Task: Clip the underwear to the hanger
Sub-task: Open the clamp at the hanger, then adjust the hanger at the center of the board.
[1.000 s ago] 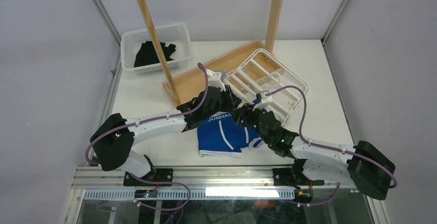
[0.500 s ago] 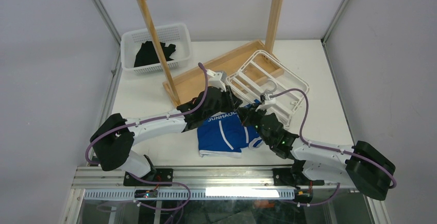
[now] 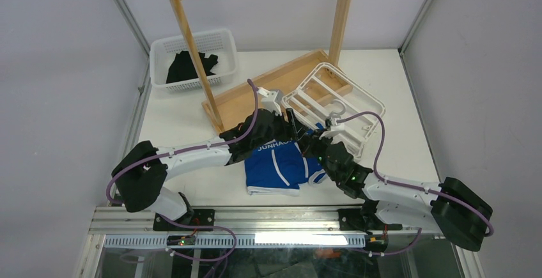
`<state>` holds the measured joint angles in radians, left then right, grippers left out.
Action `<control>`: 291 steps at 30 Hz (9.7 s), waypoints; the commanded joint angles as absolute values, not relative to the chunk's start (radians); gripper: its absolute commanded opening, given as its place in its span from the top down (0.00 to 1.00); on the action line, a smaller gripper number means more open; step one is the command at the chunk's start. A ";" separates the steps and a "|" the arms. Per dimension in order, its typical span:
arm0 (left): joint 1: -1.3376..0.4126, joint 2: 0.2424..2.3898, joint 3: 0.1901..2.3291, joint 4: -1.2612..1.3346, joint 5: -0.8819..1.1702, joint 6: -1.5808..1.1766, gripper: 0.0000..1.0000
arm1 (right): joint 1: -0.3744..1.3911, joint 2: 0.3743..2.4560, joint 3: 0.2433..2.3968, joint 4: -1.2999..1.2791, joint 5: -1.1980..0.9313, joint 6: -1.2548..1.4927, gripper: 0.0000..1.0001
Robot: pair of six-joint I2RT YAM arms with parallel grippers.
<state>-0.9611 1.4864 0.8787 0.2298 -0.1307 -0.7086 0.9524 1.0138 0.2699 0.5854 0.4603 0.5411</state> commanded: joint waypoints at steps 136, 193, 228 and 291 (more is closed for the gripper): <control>-1.011 1.596 1.163 -0.083 -0.343 -0.777 1.00 | 0.941 0.999 0.521 0.230 0.545 0.382 0.53; -0.880 1.682 0.717 1.127 0.479 -0.756 0.29 | 0.899 0.183 0.194 -0.076 0.312 0.589 1.00; -0.917 1.856 0.792 1.261 0.377 -0.840 0.41 | 0.899 0.231 0.197 0.007 0.256 0.589 1.00; -0.890 1.742 0.796 0.956 0.368 -0.620 1.00 | 0.793 1.083 1.186 -1.015 0.504 0.054 0.31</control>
<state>-0.9077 1.7966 0.7895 0.9565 0.3985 -0.6773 0.8776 1.0611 1.1202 -1.0115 0.4042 0.0551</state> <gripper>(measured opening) 0.084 0.695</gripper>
